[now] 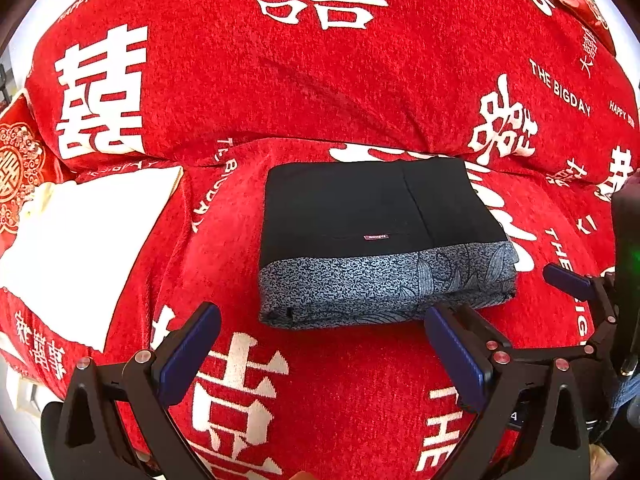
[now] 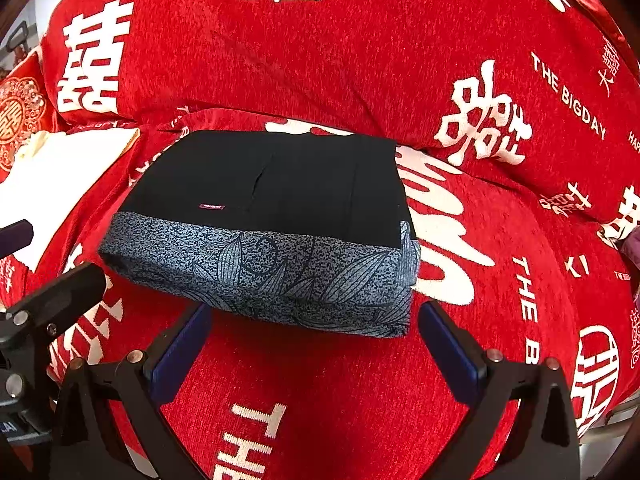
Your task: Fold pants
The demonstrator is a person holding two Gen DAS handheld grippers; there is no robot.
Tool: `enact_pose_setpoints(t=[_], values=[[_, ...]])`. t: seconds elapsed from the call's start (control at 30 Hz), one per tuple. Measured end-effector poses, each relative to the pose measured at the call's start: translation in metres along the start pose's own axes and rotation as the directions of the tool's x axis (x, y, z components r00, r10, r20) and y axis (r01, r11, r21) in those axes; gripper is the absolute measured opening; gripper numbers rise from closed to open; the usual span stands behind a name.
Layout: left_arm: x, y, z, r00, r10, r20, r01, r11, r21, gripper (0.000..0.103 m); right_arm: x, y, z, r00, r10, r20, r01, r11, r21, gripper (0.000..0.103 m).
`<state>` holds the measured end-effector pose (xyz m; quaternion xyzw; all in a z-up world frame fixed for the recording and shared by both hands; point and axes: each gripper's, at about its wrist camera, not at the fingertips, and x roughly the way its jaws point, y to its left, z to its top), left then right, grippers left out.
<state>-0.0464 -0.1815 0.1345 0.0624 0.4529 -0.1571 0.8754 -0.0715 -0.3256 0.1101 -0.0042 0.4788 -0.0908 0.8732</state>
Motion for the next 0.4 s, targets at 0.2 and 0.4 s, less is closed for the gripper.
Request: enact_pose_setpoints(t=[0.2,0.4], values=[[0.0027,-0.0004,-0.0008,1.0,-0.019,-0.024,0.019,1.0,-0.009,0.102,-0.0005,0.0012,-0.0006,1.0,0.002,0.001,-0.002,1.0,0.0,0.103],[-0.0001,0.002,-0.0061,1.0,-0.025,-0.01,0.024,0.999,-0.047,0.102,-0.0017,0.002,-0.0055,1.0,0.006,0.002,-0.006,1.0,0.0,0.103]])
